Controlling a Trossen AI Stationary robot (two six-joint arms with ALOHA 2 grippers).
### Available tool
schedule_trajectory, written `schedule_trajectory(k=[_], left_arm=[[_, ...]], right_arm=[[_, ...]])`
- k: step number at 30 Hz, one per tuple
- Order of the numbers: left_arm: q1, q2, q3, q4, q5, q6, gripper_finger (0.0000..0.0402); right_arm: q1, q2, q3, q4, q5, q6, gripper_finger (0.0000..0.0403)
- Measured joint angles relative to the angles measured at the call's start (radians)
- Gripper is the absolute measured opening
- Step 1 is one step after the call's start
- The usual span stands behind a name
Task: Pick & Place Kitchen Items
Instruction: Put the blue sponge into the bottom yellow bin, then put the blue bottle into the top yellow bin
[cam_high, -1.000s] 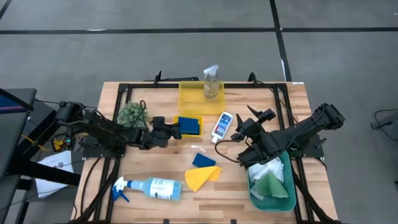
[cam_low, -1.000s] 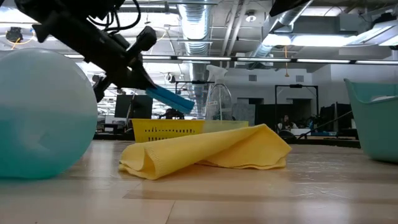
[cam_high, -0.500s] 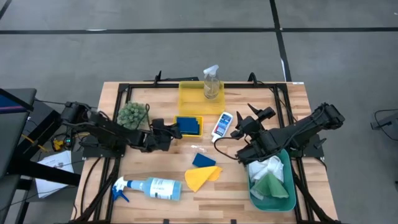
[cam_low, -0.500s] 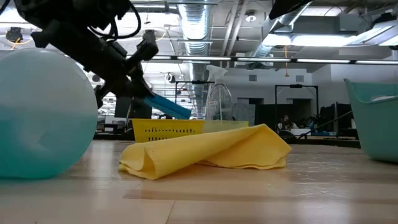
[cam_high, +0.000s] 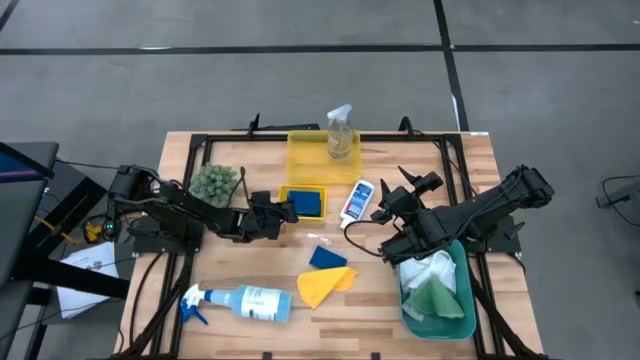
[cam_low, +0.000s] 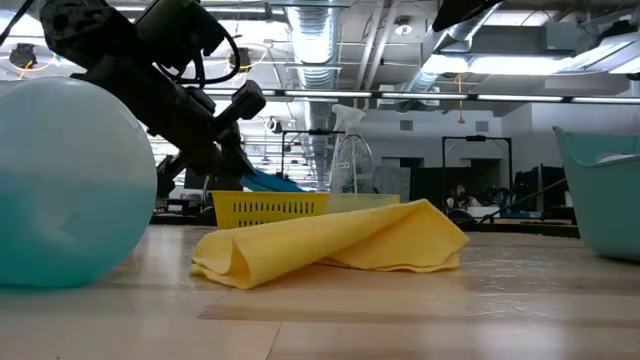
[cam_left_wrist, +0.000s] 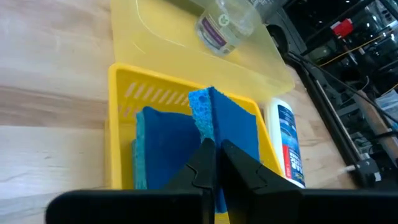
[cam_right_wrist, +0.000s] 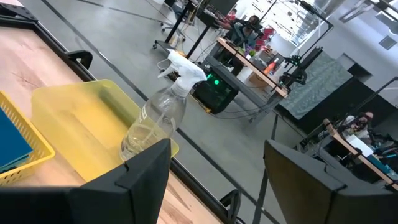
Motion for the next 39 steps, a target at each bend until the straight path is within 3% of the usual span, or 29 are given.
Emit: schedule_trajectory(k=[5,25,39], left_arm=[[0.000,-0.004,0.000,-0.003,0.012,0.020,0.0024],[0.000,-0.004,0.000,-0.008,-0.011,0.073,0.0156],[0.014,-0.004,0.000,-0.005,-0.096,0.156,0.0169]], right_arm=[[0.000,0.000,0.000,0.000,-0.004,0.000,0.0248],[0.000,0.001,0.000,0.000,-0.026,-0.016,0.0248],[0.000,0.001,0.000,0.000,-0.027,-0.020,0.0248]])
